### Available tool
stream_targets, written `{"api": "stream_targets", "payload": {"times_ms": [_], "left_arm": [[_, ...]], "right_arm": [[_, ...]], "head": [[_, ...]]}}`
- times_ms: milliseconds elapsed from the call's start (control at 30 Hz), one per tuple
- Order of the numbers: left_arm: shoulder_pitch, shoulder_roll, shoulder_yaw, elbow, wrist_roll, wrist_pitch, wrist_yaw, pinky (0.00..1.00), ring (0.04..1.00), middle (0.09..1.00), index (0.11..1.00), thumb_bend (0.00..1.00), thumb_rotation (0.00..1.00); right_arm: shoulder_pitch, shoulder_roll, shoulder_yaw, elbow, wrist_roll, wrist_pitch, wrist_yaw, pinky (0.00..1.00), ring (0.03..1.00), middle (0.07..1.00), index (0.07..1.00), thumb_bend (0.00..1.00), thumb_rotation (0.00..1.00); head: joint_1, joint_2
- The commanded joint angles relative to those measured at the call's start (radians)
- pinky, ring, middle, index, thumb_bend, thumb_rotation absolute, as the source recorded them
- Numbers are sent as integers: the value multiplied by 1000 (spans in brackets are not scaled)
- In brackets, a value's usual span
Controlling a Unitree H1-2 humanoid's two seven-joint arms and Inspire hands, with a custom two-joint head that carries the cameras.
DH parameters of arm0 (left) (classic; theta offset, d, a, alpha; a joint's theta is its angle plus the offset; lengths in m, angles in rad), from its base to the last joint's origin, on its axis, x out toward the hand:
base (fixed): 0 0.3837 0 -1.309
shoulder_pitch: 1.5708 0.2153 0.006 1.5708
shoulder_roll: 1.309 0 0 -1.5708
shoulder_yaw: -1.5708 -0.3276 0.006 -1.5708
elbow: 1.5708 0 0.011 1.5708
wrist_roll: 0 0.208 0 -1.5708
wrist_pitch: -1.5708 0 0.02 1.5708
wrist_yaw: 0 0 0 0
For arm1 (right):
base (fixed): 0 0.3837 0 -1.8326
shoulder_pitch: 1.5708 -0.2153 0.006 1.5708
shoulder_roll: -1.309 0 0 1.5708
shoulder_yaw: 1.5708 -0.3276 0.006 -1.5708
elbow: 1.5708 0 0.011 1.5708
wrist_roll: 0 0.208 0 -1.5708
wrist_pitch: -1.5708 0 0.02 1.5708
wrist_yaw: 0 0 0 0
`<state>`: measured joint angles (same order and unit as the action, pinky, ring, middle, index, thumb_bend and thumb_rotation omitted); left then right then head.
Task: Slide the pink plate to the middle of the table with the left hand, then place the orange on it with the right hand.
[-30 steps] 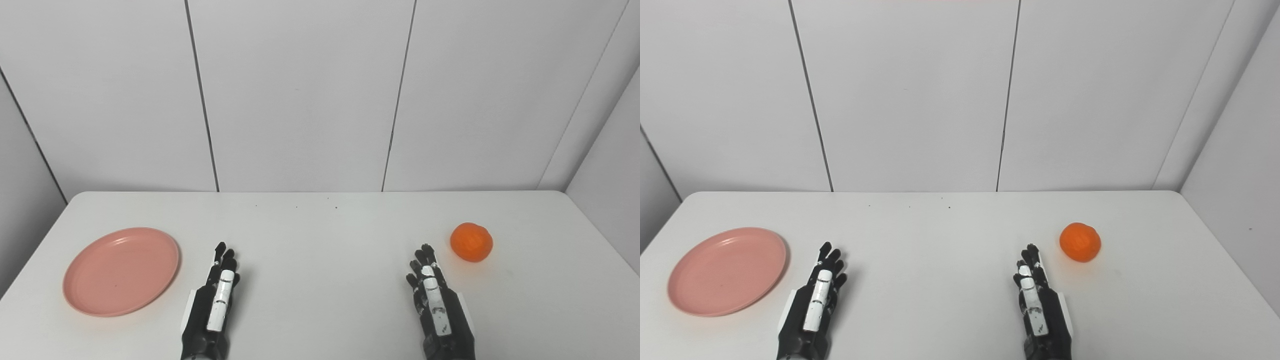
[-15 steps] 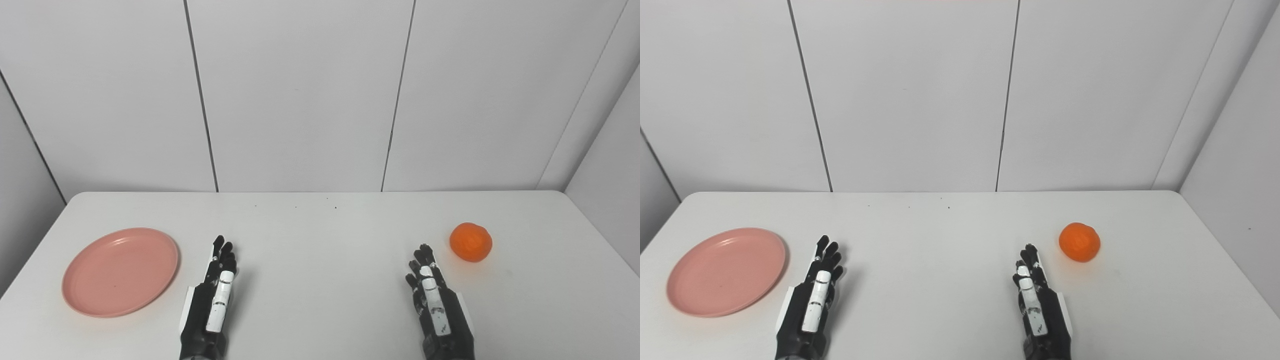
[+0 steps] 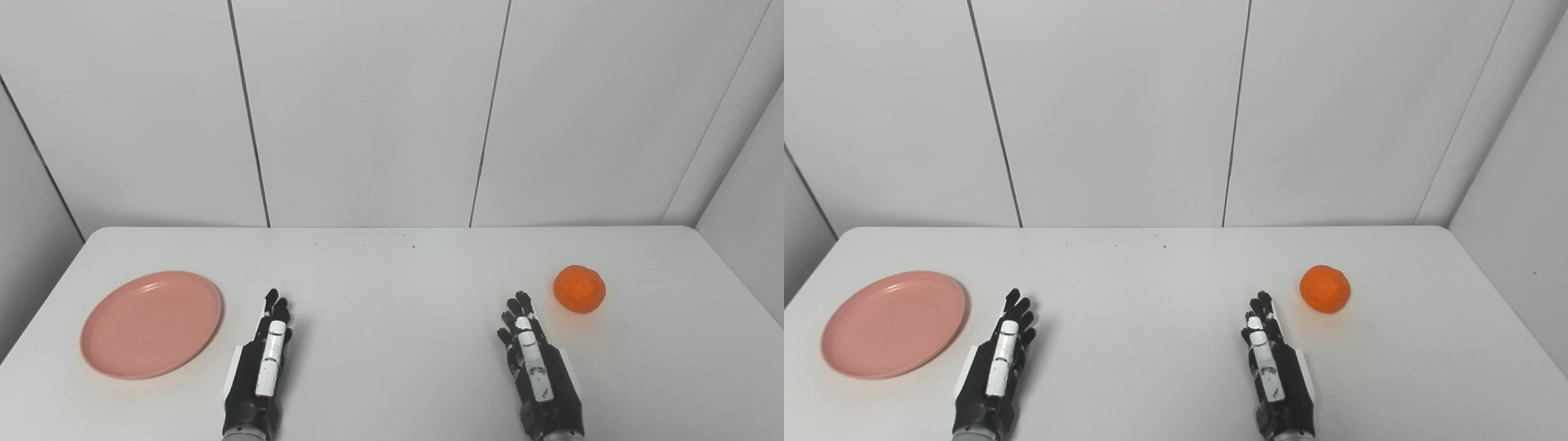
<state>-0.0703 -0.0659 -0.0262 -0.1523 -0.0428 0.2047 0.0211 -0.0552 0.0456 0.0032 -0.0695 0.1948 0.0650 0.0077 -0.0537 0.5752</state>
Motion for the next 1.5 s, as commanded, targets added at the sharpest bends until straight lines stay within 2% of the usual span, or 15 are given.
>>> {"api": "stream_targets", "payload": {"times_ms": [0,233,333,367,400,500,600,733,867,1133,1267,1433,1467], "left_arm": [[-24,-8,0,-26,-21,21,-12,1000,1000,1000,1000,635,971],[-31,-1,-16,-13,-4,3,-11,1000,1000,1000,1000,647,974],[-33,-3,-23,7,6,-17,-6,1000,1000,1000,1000,651,954],[-32,-7,-26,16,10,-29,-4,1000,1000,1000,1000,646,952],[-32,-10,-28,20,13,-34,-3,1000,1000,1000,1000,637,954],[-28,-30,-41,30,34,-49,11,1000,1000,1000,1000,653,950],[-26,-47,-58,43,77,-68,34,1000,1000,1000,1000,662,979],[-39,-62,-77,112,137,-148,69,1000,1000,1000,1000,693,999],[-45,-82,-75,130,142,-154,79,1000,1000,998,1000,675,1000],[-47,-83,-67,135,130,-160,80,1000,1000,997,1000,641,1000],[-47,-73,-61,130,122,-155,74,1000,1000,992,1000,617,995],[-50,-43,-57,126,109,-161,51,1000,1000,989,1000,649,987],[-51,-37,-58,124,105,-159,45,1000,997,993,1000,664,961]], "right_arm": [[-9,1,5,-13,-6,37,6,1000,1000,992,994,769,800],[-10,-3,-3,-11,3,42,8,1000,1000,995,992,751,795],[-11,-9,-8,-5,4,38,10,1000,1000,993,993,756,802],[-10,-16,-9,-3,7,37,16,1000,1000,995,996,753,812],[-10,-23,-10,-2,14,39,25,1000,1000,998,999,751,821],[-5,-48,-20,2,33,45,46,1000,1000,1000,1000,750,837],[-4,-63,-34,12,56,33,58,1000,1000,1000,1000,739,816],[-9,-79,-64,46,107,9,91,1000,1000,1000,1000,738,775],[-13,-86,-81,61,119,3,107,1000,1000,1000,1000,728,767],[-14,-87,-79,72,108,-14,123,1000,1000,1000,1000,718,801],[-15,-71,-82,71,110,-9,116,1000,1000,1000,1000,731,784],[-15,-47,-79,66,93,-5,100,1000,1000,1000,992,715,758],[-16,-43,-78,67,87,-6,95,1000,999,995,991,722,747]], "head": [[3,2],[27,-4],[74,-12],[110,-19],[110,-19],[185,-33],[219,-41],[269,-56],[272,-57],[248,-57],[219,-55],[194,-63],[194,-63]]}}
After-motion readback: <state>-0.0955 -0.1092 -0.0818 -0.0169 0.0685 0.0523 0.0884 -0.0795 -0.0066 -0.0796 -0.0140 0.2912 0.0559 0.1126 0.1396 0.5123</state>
